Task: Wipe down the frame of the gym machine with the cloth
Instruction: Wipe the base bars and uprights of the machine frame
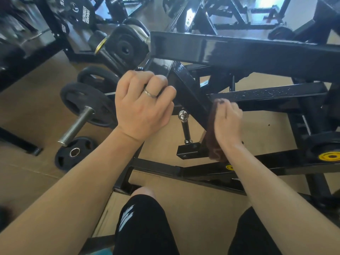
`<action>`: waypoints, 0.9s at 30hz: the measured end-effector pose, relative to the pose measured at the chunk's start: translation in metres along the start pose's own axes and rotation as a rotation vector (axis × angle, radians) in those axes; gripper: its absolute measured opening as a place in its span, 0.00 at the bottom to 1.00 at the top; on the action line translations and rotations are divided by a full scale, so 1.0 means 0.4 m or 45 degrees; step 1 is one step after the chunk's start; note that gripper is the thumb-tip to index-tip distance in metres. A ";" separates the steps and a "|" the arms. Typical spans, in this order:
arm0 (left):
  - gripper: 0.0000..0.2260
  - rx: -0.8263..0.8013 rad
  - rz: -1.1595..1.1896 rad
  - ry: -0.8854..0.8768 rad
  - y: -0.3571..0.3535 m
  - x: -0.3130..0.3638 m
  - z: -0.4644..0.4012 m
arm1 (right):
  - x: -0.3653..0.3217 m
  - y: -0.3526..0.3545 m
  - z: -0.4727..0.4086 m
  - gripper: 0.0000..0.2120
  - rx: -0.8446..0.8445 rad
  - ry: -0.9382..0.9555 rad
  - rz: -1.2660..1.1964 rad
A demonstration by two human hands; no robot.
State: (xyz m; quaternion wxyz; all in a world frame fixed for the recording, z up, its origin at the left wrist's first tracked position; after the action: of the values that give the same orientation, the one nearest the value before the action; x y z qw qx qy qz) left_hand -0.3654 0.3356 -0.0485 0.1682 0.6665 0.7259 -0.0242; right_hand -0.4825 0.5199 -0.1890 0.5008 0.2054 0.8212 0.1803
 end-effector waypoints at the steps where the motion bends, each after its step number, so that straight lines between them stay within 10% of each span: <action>1: 0.06 -0.004 0.007 0.003 0.001 0.001 0.001 | 0.050 0.015 0.024 0.18 -0.064 -0.133 0.033; 9: 0.06 -0.038 0.042 0.016 0.004 0.001 -0.001 | 0.197 0.041 0.058 0.28 -0.113 -0.760 0.202; 23: 0.05 -0.074 0.066 0.073 0.005 -0.001 0.001 | -0.395 -0.015 -0.125 0.17 -0.012 0.777 -0.082; 27: 0.05 -0.097 0.058 0.066 0.006 -0.001 -0.002 | -0.263 -0.017 -0.071 0.20 0.178 0.629 0.076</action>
State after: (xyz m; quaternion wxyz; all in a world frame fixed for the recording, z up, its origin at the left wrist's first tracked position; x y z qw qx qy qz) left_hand -0.3632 0.3358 -0.0474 0.1749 0.6764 0.7150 0.0246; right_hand -0.4656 0.4571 -0.1013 0.2642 0.2132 0.9227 0.1826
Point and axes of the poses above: each hand's wrist, its own z-axis away from the middle knuckle, its own y-axis out of the back of the hand, x = y × z, the point moved 3 cm from there along -z, towards the middle knuckle, and after that the axes turned 13 degrees about y, right-handed, at the moved point
